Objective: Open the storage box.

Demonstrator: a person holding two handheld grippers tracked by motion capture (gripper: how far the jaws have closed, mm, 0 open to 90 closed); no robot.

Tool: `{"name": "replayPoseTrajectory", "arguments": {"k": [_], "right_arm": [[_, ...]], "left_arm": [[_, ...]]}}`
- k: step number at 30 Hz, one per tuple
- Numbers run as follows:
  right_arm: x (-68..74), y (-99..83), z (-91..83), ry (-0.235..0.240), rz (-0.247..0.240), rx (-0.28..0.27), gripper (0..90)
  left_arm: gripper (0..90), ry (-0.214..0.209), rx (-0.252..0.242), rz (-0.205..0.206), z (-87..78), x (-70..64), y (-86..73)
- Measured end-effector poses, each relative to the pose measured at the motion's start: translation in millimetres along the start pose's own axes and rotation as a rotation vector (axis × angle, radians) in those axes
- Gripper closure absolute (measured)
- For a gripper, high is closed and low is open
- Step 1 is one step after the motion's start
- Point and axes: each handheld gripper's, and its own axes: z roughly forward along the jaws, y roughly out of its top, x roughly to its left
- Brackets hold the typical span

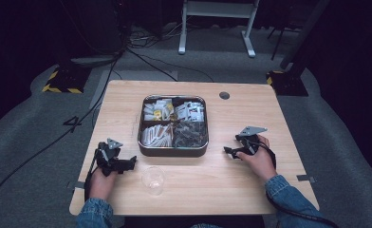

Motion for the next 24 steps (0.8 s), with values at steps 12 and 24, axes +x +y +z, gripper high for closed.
{"name": "replayPoseTrajectory", "arguments": {"k": [12, 24], "right_arm": [[1.7, 0.1, -1.9, 0.020, 0.018, 0.000, 23.2], [12.2, 22.1, -21.6, 0.095, 0.053, 0.036, 37.6]], "left_arm": [[0.0, -0.009, 0.002, 0.008, 0.6, 2.4, 1.0], [0.1, -0.006, 0.000, 0.011, 2.0, 1.2, 2.2]]}}
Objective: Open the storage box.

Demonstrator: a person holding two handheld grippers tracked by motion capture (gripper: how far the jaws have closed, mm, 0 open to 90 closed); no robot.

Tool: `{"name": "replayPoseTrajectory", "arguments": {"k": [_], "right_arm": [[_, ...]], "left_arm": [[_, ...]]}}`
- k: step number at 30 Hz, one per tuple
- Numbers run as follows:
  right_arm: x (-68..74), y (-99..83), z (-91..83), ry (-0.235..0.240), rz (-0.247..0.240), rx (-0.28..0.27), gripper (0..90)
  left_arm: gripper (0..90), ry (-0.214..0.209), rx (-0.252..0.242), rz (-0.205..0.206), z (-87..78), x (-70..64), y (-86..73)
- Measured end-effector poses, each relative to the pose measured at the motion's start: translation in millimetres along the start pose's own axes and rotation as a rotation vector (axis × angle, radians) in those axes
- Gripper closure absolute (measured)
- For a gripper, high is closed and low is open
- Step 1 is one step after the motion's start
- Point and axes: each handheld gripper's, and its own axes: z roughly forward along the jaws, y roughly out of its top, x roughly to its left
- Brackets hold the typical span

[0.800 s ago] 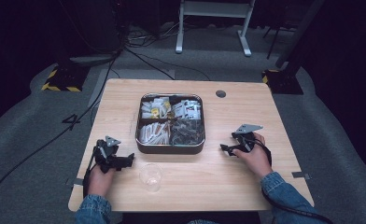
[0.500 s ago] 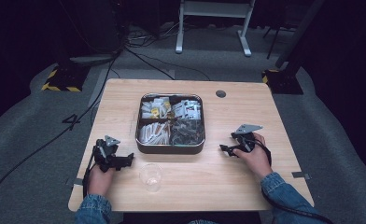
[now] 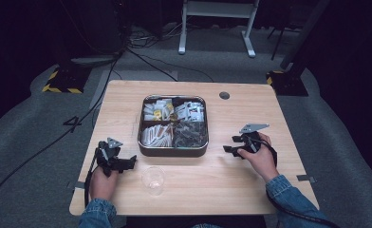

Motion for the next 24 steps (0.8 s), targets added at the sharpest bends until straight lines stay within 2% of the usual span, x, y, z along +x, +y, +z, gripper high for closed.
{"name": "replayPoseTrajectory", "arguments": {"k": [1, 3, 4, 7, 9, 12, 13, 15, 20, 21, 24], "right_arm": [[0.0, 0.0, 0.0, 0.000, 0.000, 0.000, 37.6], [6.0, 7.7, -3.4, 0.057, 0.002, 0.042, 40.5], [6.0, 7.7, -3.4, 0.057, 0.002, 0.042, 40.5], [14.7, 18.0, -7.2, 0.065, -0.017, 0.005, 40.0], [16.0, 20.1, -7.9, 0.068, -0.017, 0.001, 39.3], [20.5, 30.1, -9.4, 0.100, -0.021, -0.023, 39.5], [23.6, 36.8, -10.3, 0.101, -0.036, -0.037, 39.9], [25.1, 40.1, -10.6, 0.100, -0.040, -0.045, 39.9], [31.4, 55.8, -12.5, 0.107, -0.059, -0.064, 43.2], [33.1, 59.0, -13.3, 0.104, -0.060, -0.051, 46.6], [40.7, 71.5, -13.7, 0.075, -0.095, -0.034, 47.2]], "left_arm": [[0.1, 0.000, 0.000, 0.001, 0.1, -0.1, 0.1], [0.1, 0.000, 0.000, 0.000, 0.1, -0.2, 0.0], [0.1, 0.000, 0.000, 0.000, 0.0, -0.2, 0.0], [0.1, 0.001, 0.000, 0.000, 0.0, -0.3, 0.0], [0.2, 0.001, 0.000, -0.003, 0.0, -0.5, -0.1], [0.2, 0.001, -0.001, -0.004, 0.0, -0.6, -0.1], [0.0, 0.002, 0.000, -0.003, 0.0, -0.6, 0.0], [0.0, 0.008, -0.001, -0.015, 0.2, -1.8, 0.1], [0.0, 0.009, -0.002, -0.014, 0.3, -1.7, 0.1], [0.0, 0.009, -0.002, -0.014, 0.3, -1.7, 0.1], [0.0, 0.007, -0.001, -0.013, 0.3, -1.6, 0.0]]}}
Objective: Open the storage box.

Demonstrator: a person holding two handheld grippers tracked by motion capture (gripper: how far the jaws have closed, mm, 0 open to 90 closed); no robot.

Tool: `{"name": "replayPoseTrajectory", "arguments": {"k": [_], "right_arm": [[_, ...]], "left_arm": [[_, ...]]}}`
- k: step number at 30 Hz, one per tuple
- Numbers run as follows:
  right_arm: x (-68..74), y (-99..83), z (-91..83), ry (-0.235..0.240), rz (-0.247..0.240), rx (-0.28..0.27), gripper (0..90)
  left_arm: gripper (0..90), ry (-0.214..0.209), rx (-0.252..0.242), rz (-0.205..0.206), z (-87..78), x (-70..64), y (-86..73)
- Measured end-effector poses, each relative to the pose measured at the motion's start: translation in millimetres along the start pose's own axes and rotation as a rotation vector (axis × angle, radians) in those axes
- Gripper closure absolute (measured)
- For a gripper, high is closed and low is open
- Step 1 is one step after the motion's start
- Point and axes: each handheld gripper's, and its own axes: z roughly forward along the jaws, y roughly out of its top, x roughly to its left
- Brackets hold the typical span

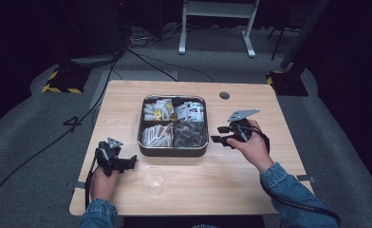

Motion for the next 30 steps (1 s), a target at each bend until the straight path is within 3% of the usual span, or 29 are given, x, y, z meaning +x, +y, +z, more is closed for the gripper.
{"name": "replayPoseTrajectory", "arguments": {"k": [4, 10, 15, 20, 30], "right_arm": [[2.6, 8.8, 4.2, 0.012, 0.002, -0.006, 46.6], [2.9, 24.0, 16.8, -0.014, -0.001, 0.001, 37.0], [4.1, 35.0, 25.0, 0.006, -0.021, -0.012, 41.3], [5.9, 48.9, 29.8, -0.006, -0.049, -0.010, 47.6], [8.9, 79.0, 56.3, 0.003, -0.060, -0.026, 50.2]], "left_arm": [[0.0, -0.001, 0.001, -0.001, -0.1, -0.1, -0.1], [0.0, 0.001, 0.000, -0.002, -0.1, -0.2, -0.2], [0.0, 0.001, 0.002, -0.001, -0.4, 0.0, -0.5], [0.0, 0.004, 0.002, -0.001, -0.8, -0.1, -0.8], [0.0, -0.001, 0.002, 0.003, -0.4, 0.5, -0.3]]}}
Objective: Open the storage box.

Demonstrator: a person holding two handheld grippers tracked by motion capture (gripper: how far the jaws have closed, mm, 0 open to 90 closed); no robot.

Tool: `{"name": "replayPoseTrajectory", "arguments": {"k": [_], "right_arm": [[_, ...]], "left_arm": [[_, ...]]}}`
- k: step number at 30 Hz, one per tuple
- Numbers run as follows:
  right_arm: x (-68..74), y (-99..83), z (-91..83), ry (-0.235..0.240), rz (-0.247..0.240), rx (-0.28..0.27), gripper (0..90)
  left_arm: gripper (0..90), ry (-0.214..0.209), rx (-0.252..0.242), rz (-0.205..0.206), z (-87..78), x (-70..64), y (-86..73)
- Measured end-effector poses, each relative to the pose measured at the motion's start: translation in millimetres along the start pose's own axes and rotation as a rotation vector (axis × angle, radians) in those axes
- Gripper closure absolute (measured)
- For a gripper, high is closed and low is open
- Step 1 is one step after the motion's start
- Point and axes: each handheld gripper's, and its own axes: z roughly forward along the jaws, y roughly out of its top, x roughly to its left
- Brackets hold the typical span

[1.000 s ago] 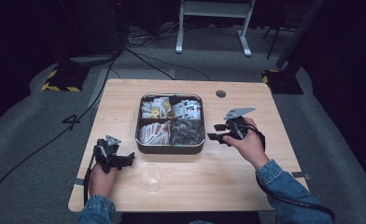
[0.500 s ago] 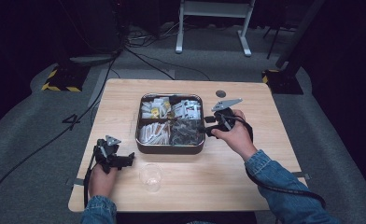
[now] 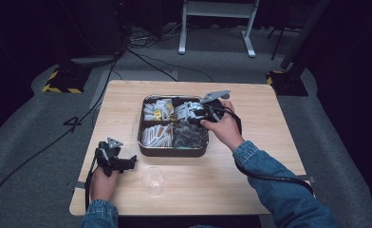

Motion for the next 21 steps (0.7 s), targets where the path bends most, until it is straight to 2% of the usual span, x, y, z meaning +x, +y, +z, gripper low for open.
{"name": "replayPoseTrajectory", "arguments": {"k": [6, 7, 10, 13, 21], "right_arm": [[-2.8, 8.5, 17.0, 0.008, 0.002, 0.002, 50.1], [-3.3, 9.8, 26.5, 0.020, 0.000, 0.008, 50.0], [-3.1, 10.0, 33.2, 0.015, -0.002, 0.013, 50.0], [-5.6, 8.5, 48.5, 0.027, 0.038, 0.009, 50.1], [-5.5, 6.4, 64.7, 0.033, 0.078, -0.004, 50.6]], "left_arm": [[0.0, 0.000, 0.000, 0.003, 0.3, 0.3, 0.3], [0.0, 0.000, 0.000, 0.004, 0.3, 0.3, 0.3], [0.0, 0.000, 0.000, 0.004, 0.2, 0.3, 0.3], [0.0, 0.000, -0.001, 0.003, 0.3, 0.2, 0.3], [0.0, -0.001, 0.000, 0.000, 0.3, 0.1, 0.4]]}}
